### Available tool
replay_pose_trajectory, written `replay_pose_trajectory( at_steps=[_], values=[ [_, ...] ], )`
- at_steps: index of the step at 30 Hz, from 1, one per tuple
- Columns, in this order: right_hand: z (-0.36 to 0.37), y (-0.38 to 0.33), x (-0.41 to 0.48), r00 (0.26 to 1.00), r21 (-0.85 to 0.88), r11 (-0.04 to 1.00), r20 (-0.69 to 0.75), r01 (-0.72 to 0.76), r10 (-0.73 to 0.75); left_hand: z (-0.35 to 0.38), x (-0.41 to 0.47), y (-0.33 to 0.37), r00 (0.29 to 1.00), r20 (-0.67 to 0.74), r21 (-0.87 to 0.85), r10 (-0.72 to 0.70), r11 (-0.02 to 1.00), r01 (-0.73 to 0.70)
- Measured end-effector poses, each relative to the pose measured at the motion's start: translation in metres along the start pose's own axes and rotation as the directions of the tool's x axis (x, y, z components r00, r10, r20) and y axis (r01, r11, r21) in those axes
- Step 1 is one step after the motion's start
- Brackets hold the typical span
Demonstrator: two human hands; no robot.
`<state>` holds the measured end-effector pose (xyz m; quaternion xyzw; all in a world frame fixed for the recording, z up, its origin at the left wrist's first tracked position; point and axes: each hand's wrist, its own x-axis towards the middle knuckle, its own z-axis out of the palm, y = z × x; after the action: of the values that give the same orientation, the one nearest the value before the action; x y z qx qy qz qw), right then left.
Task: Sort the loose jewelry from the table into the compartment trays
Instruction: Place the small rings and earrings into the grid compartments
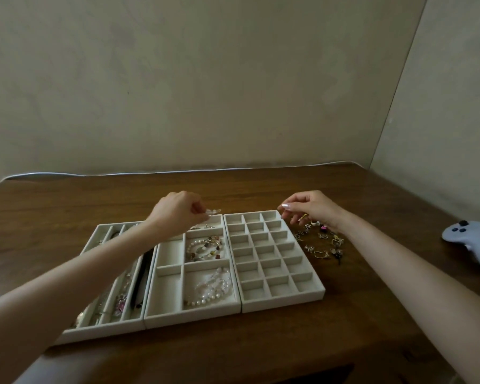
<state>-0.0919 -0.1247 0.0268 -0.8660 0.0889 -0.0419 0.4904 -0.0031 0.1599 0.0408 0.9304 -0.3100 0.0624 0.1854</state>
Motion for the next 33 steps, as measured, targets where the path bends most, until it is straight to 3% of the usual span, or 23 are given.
replay_pose_trajectory(
  at_steps=[5, 14, 26, 33],
  values=[
    [0.003, 0.003, 0.0, 0.999, -0.022, 1.0, -0.033, -0.021, 0.02, -0.017, -0.018, -0.025, 0.988, 0.11, 0.051, -0.107, 0.993, 0.102],
    [0.007, -0.002, -0.003, 0.999, -0.033, 0.999, -0.053, -0.009, 0.007, -0.001, -0.026, -0.032, 0.952, 0.239, 0.165, -0.191, 0.974, 0.154],
    [0.004, 0.002, -0.009, 0.998, -0.044, 0.999, -0.064, -0.031, 0.029, 0.006, -0.018, -0.035, 0.928, 0.253, 0.063, -0.273, 0.962, 0.266],
    [0.004, 0.002, -0.009, 0.997, -0.048, 0.998, -0.066, -0.031, 0.028, -0.003, -0.016, -0.033, 0.959, 0.163, 0.152, -0.231, 0.966, 0.207]
  ],
)
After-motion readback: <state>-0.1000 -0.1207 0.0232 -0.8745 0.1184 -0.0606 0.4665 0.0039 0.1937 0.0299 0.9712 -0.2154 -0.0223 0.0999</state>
